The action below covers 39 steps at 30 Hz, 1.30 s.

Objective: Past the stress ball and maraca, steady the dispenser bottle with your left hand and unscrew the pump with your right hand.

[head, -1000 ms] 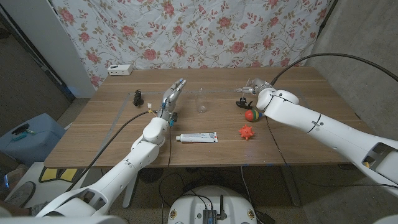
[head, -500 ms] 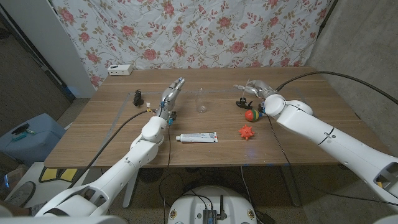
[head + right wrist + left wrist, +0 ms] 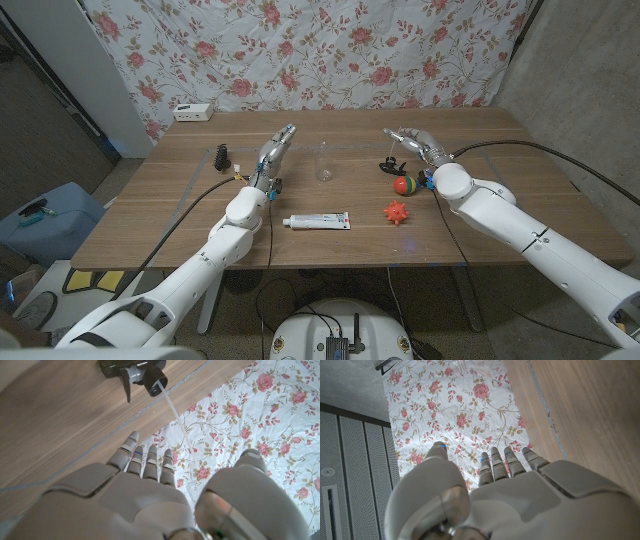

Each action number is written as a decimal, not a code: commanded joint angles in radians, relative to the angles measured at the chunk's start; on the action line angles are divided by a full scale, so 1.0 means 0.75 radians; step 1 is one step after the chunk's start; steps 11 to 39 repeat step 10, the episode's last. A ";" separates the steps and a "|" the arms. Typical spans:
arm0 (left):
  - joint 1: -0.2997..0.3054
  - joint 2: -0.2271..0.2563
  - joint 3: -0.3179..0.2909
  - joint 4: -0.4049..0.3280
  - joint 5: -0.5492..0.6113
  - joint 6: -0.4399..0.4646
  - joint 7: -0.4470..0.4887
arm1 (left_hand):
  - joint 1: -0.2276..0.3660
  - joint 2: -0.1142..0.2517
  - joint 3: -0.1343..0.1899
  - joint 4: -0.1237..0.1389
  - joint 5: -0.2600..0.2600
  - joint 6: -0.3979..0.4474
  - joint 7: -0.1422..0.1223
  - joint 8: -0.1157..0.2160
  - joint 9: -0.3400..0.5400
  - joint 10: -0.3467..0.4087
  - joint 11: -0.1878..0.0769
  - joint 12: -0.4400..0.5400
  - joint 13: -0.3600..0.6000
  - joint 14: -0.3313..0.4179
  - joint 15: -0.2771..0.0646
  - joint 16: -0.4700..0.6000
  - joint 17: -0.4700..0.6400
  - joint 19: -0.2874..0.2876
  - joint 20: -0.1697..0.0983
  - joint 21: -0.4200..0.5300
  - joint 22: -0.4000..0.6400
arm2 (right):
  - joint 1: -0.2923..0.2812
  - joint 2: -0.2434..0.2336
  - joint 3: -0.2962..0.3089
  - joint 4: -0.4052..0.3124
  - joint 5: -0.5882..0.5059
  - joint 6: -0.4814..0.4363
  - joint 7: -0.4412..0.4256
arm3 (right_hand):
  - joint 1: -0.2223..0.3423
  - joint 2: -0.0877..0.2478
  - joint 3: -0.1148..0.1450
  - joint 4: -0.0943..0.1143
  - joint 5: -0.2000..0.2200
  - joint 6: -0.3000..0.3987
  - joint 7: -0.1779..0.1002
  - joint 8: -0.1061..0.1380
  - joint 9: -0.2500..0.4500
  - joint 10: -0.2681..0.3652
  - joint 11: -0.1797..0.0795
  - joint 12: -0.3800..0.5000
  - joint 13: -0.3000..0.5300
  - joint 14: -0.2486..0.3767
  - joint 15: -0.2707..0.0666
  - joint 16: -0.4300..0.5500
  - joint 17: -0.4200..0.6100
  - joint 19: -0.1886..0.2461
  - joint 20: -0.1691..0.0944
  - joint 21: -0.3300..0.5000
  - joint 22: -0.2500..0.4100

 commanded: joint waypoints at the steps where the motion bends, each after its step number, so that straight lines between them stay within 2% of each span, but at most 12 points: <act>1: -0.031 -0.005 0.002 0.060 -0.027 -0.036 -0.075 | 0.005 0.014 0.006 0.007 -0.008 -0.002 0.003 0.000 0.002 0.000 0.003 0.002 0.001 -0.001 0.005 -0.001 0.000 -0.004 0.002 0.009 0.002 | -0.102 0.044 0.100 0.115 0.075 0.323 0.018 | -0.020 0.002 -0.011 0.015 0.007 -0.012 -0.007 -0.001 -0.001 -0.003 0.003 0.007 -0.002 -0.003 -0.008 0.008 0.002 0.004 -0.012 0.011 -0.001; 6: -0.042 -0.019 0.002 0.092 -0.025 -0.057 -0.078 | 0.003 0.019 0.006 0.007 -0.011 -0.001 0.004 0.000 0.002 0.002 0.003 0.002 0.000 0.000 0.003 0.000 0.000 -0.002 0.001 0.009 0.002 | -0.120 0.075 0.120 0.180 0.110 0.449 0.047 | -0.044 0.008 -0.020 0.028 0.010 -0.028 -0.013 -0.005 -0.003 0.002 0.006 0.010 -0.006 -0.003 -0.016 0.012 0.002 0.003 -0.030 0.011 -0.001; 10: -0.029 -0.026 0.005 0.080 -0.014 -0.056 -0.051 | 0.002 0.021 0.006 0.007 -0.013 0.002 0.002 0.001 0.002 0.005 0.001 0.004 0.000 0.002 0.002 0.000 0.000 0.000 0.000 0.010 0.002 | -0.117 0.102 0.130 0.260 0.151 0.537 0.091 | -0.059 0.012 -0.026 0.037 0.013 -0.037 -0.011 -0.007 -0.004 0.005 0.006 0.011 -0.009 -0.002 -0.019 0.014 0.002 0.006 -0.034 0.012 -0.001; 39: -0.029 -0.026 0.005 0.080 -0.014 -0.056 -0.051 | 0.002 0.021 0.006 0.007 -0.013 0.002 0.002 0.001 0.002 0.005 0.001 0.004 0.000 0.002 0.002 0.000 0.000 0.000 0.000 0.010 0.002 | -0.117 0.102 0.130 0.260 0.151 0.537 0.091 | -0.059 0.012 -0.026 0.037 0.013 -0.037 -0.011 -0.007 -0.004 0.005 0.006 0.011 -0.009 -0.002 -0.019 0.014 0.002 0.006 -0.034 0.012 -0.001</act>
